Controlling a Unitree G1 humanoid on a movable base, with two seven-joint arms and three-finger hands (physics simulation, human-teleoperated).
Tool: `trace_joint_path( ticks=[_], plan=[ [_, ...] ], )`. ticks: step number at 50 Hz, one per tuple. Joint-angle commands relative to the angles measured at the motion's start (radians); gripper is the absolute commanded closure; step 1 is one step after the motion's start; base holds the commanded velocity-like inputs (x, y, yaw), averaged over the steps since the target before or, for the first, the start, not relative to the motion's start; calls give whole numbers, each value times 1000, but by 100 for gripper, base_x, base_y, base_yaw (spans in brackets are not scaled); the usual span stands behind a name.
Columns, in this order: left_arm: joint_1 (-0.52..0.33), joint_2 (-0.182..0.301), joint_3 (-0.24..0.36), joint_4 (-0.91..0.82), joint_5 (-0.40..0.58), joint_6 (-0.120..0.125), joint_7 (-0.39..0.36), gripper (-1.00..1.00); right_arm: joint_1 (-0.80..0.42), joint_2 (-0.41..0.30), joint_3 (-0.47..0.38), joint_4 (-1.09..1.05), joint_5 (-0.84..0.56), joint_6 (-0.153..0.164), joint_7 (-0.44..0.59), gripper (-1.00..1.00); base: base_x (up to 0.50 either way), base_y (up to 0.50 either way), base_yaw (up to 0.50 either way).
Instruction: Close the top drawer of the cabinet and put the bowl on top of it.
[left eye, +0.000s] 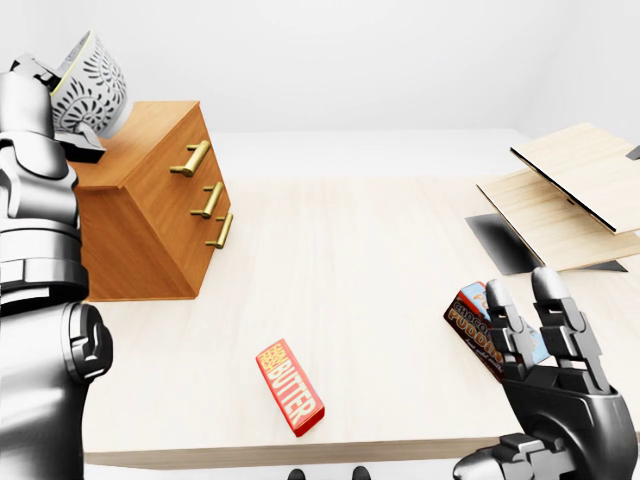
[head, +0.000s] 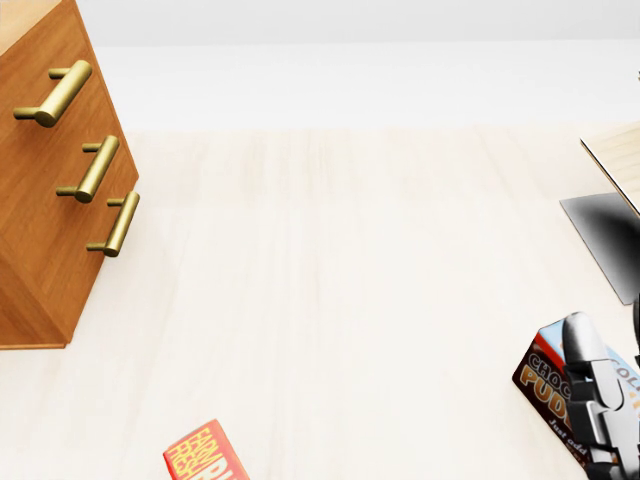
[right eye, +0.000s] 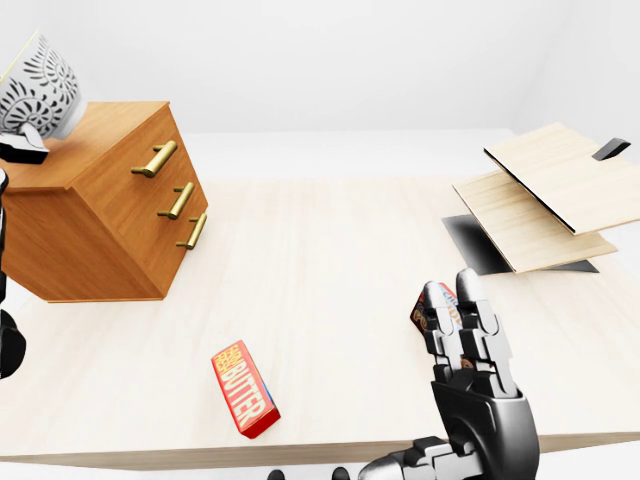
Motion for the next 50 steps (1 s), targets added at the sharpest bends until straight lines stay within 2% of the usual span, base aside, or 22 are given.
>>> trace_joint_path(
  ticks=[1,22,31,50],
  plan=[
    [-106,13,-13,177,-29,0,65,100,1,-5,8,0,-4,0,-6,-100,0,0,0],
    [-106,-12,-26,205,-9,0,89,100,13,-20,25,18,-3,0,-14,-100,0,0,0],
    [-88,-29,-49,216,30,0,59,100,22,-22,33,28,-4,0,-11,-100,0,0,0],
    [-59,-47,-58,225,92,0,14,100,25,-36,49,33,-11,0,-29,-100,0,0,0]
  ],
)
